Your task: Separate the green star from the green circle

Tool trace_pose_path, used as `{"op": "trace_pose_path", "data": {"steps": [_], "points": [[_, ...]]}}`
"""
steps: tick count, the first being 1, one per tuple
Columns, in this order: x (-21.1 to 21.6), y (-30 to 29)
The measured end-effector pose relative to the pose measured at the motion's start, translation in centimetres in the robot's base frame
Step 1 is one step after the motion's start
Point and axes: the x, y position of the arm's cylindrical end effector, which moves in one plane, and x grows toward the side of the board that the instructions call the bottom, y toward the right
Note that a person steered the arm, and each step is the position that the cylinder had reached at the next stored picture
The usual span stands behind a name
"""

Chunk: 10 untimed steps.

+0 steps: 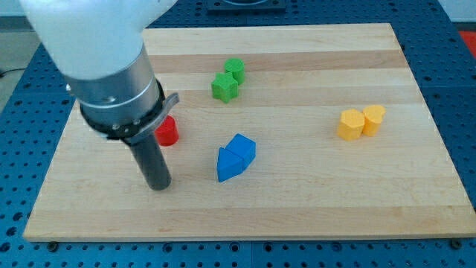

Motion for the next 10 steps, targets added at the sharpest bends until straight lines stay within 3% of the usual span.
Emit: {"op": "trace_pose_path", "data": {"steps": [2, 3, 6, 7, 8, 10], "points": [[-7.8, 6.7], [-9.7, 6.7], [-9.9, 7.7], [-10.6, 12.2], [-15.1, 14.0], [-16.6, 7.8]]}}
